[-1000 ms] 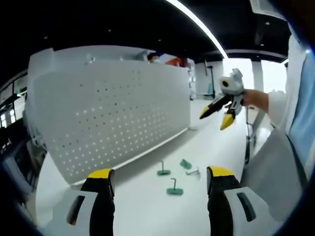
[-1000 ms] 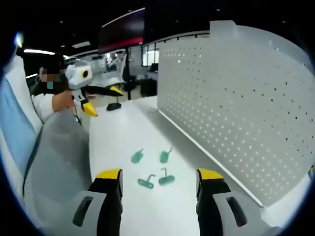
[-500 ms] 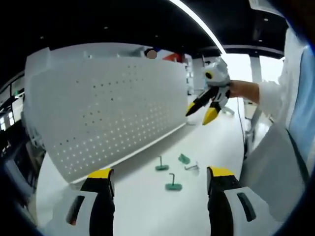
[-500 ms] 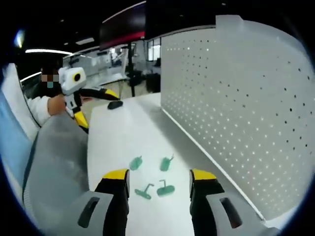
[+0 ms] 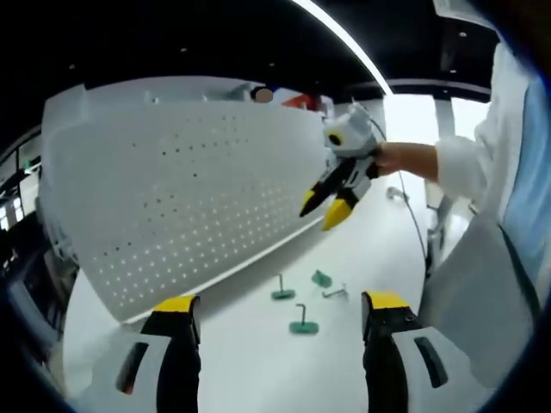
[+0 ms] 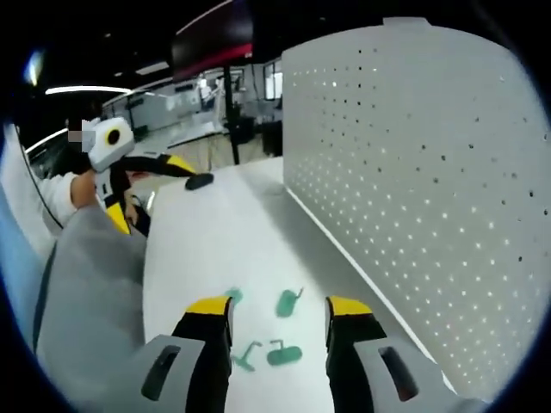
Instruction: Insert the hook assembly into the mounting plate slot until the hook locks in place.
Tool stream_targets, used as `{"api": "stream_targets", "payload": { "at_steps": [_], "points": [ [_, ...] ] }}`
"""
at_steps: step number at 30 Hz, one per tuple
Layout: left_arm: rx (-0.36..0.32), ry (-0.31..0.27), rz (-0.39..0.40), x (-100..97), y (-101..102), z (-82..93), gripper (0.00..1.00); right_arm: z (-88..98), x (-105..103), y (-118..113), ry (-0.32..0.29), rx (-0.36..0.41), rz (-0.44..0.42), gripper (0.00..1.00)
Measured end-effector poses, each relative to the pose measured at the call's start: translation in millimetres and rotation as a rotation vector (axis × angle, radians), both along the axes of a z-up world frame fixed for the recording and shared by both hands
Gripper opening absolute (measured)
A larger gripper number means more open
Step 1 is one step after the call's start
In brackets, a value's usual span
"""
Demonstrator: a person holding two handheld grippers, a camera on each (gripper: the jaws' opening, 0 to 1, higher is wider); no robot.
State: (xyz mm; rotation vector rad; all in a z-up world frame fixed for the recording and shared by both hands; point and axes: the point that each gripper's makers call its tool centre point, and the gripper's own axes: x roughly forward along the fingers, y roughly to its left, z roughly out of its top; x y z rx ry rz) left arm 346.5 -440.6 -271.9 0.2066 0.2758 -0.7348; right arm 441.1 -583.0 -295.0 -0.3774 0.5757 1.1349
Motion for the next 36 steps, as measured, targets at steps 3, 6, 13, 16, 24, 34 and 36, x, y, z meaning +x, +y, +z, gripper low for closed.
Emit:
{"api": "stream_targets", "payload": {
  "at_steps": [3,6,13,16,24,34,36],
  "points": [
    [0.002,0.001,-0.004,-0.5,0,-0.3,0.78,-5.8,6,5,0.017,-0.007,-0.001,0.39],
    [0.006,0.0,-0.008,-0.6,-1,-0.6,0.78,-14.0,11,10,0.04,-0.019,0.003,0.38],
    [0.023,0.004,-0.016,-0.7,-2,-3.7,0.78,-32.2,20,18,0.085,-0.044,0.006,0.36],
    [0.026,0.004,-0.014,-0.4,-1,-4.3,0.78,-37.7,28,18,0.113,-0.042,-0.029,0.36],
    [0.029,0.008,-0.012,0.1,0,-5.8,0.78,-57.7,37,25,0.159,-0.075,-0.028,0.29],
    [0.029,0.018,-0.016,-0.6,-1,-8.9,0.78,-82.9,36,32,0.225,-0.107,-0.03,0.24],
    [0.031,0.02,-0.02,-1.2,-2,-9.9,0.78,-87.2,35,34,0.24,-0.116,-0.028,0.22]
  ]
}}
